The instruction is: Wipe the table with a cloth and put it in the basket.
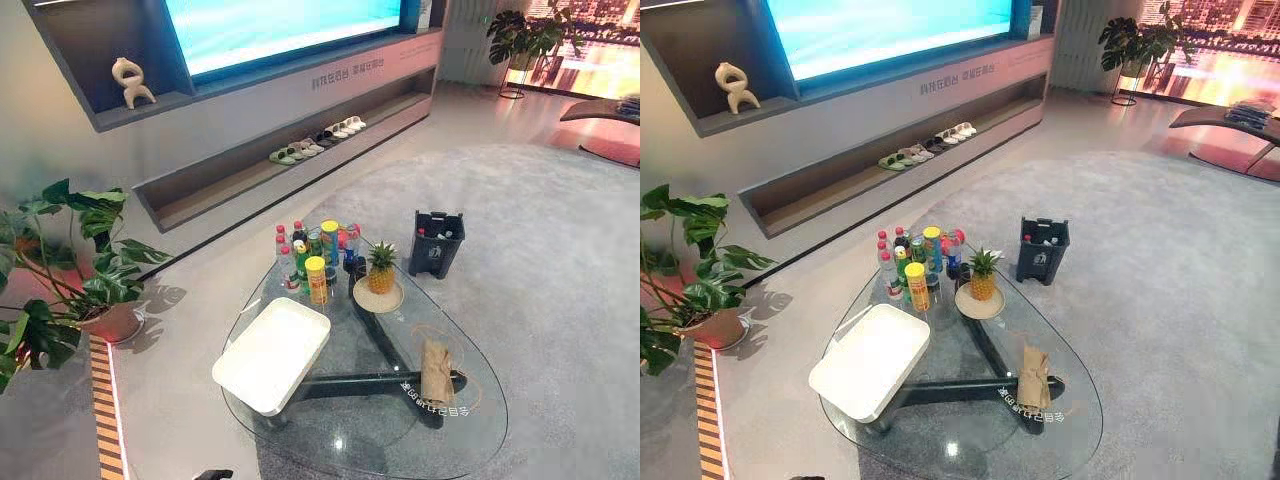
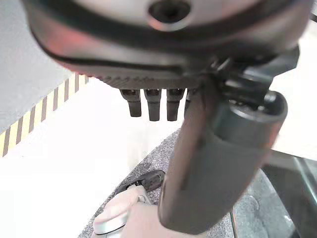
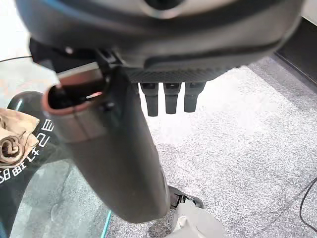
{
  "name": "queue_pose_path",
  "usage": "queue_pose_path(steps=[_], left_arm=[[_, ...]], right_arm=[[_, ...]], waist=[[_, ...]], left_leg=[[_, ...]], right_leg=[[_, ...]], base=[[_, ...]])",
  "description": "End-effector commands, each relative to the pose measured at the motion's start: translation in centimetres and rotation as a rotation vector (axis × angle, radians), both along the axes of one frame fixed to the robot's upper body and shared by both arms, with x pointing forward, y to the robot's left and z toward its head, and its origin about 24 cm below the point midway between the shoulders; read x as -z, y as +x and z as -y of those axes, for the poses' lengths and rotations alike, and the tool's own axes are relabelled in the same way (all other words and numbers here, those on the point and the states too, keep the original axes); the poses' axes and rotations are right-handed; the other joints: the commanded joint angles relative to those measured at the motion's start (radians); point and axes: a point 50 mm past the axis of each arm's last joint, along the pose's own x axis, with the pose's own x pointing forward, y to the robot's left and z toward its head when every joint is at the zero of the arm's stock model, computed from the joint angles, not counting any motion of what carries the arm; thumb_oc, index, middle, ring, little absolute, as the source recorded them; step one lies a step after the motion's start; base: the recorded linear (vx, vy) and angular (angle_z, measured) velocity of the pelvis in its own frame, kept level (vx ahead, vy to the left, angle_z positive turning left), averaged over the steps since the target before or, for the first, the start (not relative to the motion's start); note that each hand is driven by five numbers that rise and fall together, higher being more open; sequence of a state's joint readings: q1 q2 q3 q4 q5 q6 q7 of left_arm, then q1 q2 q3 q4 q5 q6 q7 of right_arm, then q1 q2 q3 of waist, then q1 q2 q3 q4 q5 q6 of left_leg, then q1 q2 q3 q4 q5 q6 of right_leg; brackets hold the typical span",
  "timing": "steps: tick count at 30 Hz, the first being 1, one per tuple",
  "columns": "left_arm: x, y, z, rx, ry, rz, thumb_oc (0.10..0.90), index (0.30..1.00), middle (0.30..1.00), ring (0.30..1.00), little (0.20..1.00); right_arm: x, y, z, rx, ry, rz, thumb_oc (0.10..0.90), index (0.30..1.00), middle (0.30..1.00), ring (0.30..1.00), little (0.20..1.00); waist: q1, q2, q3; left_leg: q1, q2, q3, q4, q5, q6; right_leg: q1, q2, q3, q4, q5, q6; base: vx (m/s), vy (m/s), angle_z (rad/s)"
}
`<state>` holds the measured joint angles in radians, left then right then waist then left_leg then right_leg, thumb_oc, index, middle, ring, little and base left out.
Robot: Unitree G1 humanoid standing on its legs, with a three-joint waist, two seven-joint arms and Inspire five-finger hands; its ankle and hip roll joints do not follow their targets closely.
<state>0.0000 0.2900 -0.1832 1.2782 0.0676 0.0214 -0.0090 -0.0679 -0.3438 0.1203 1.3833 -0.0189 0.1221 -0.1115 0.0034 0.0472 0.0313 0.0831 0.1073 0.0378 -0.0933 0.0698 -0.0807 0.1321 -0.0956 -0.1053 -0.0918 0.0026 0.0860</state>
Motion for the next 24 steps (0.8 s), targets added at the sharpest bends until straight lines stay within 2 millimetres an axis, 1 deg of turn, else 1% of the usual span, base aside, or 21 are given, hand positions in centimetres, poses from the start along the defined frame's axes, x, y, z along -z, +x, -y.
queue_pose_path(steps=[1,15,24], left_arm=[[-1.04,3.56,-1.13,-0.008,0.046,0.075,0.8,0.9,0.9,0.9,0.9],[-1.07,3.7,-1.11,-0.008,0.038,0.074,0.8,0.9,0.9,0.9,0.9],[-1.06,3.75,-1.04,-0.011,0.037,0.075,0.8,0.9,0.9,0.9,0.9]], right_arm=[[-0.2,2.22,-0.64,-0.041,-0.002,0.034,0.8,0.9,0.9,0.9,0.9],[-0.18,2.2,-0.68,-0.041,0.0,0.033,0.8,0.9,0.9,0.9,0.9],[-0.21,2.25,-0.62,-0.037,0.0,0.035,0.8,0.9,0.9,0.9,0.9]], waist=[[0.02,-0.042,0.045],[0.018,-0.039,0.043],[0.019,-0.036,0.042]], left_leg=[[0.047,-0.032,-0.002,0.006,-0.099,0.019],[0.051,-0.037,-0.009,0.006,-0.101,0.023],[0.05,-0.036,-0.01,0.006,-0.102,0.02]], right_leg=[[-0.004,-0.034,-0.008,0.005,0.008,0.024],[0.001,-0.027,-0.002,0.01,-0.001,0.018],[0.005,-0.031,-0.009,0.006,0.001,0.02]], base=[[0.02,0.043,-0.74],[0.0,0.0,0.0],[0.0,0.0,0.0]])
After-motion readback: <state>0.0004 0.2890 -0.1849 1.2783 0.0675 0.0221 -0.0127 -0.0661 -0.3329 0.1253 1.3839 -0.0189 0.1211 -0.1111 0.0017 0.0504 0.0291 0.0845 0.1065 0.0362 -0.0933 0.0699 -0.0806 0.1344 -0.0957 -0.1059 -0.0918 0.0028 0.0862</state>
